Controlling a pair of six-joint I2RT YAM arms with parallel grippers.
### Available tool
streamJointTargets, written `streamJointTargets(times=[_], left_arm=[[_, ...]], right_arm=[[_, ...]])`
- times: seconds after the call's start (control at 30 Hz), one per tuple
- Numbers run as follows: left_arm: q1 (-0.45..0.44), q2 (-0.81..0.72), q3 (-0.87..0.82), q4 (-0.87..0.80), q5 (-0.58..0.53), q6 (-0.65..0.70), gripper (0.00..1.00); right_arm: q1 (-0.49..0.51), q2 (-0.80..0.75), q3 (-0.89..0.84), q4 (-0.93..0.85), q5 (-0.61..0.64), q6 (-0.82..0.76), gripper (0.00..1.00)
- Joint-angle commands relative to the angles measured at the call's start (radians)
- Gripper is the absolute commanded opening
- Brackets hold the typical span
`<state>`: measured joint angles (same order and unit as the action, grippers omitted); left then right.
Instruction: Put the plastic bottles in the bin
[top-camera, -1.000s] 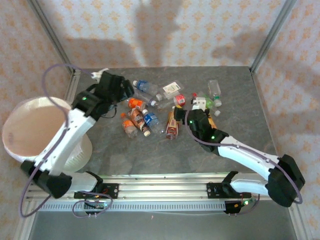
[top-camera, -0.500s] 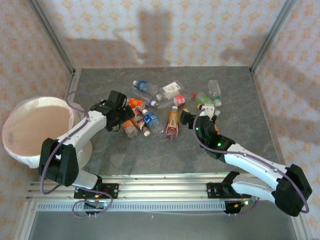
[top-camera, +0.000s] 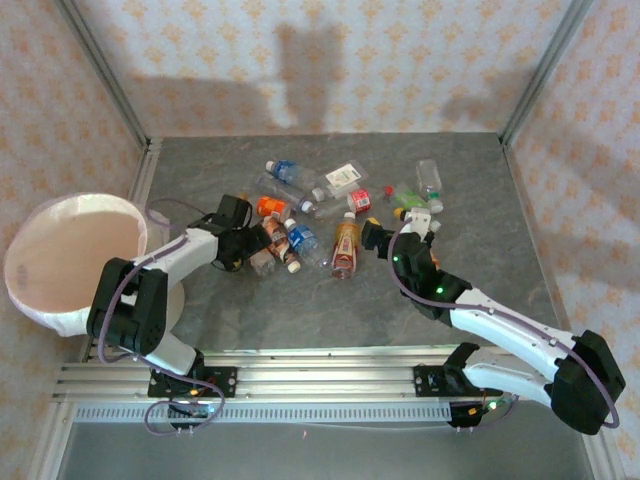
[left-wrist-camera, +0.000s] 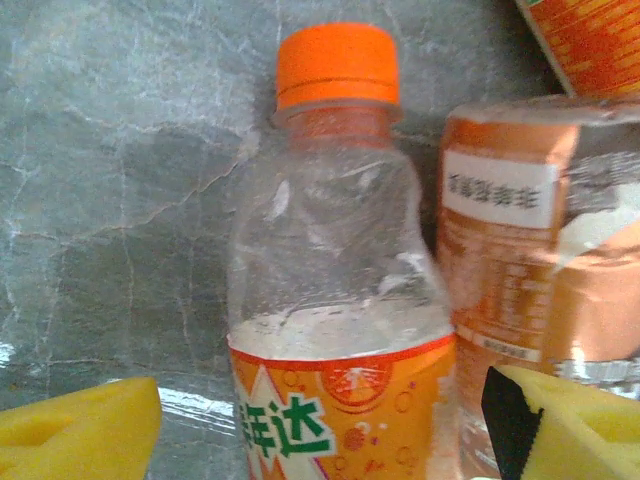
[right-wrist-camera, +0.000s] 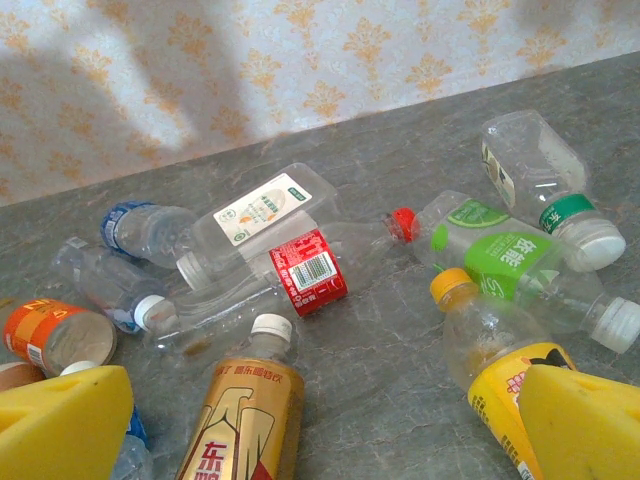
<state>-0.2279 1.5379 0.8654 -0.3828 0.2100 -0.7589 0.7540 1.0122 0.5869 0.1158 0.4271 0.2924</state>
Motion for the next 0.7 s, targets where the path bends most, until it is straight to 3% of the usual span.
streamJointTargets(times=[0.0, 0.37, 0.67], left_arm=[[0.007, -0.007, -0.036, 0.048, -0.003, 0.02, 0.86], [0.008, 0.121, -0.045, 0.147, 0.041, 0.063, 0.81], [0.009, 0.113, -0.057, 0.145, 0.035, 0.087, 0.68]], right_arm=[[-0.002, 0.003, -0.019, 0.029, 0.025, 0.015, 0.99], [-0.002, 0.009, -0.019, 0.018, 0.066, 0.042, 0.99], [-0.002, 0.02, -0.018, 0.021, 0.053, 0.053, 0.99]])
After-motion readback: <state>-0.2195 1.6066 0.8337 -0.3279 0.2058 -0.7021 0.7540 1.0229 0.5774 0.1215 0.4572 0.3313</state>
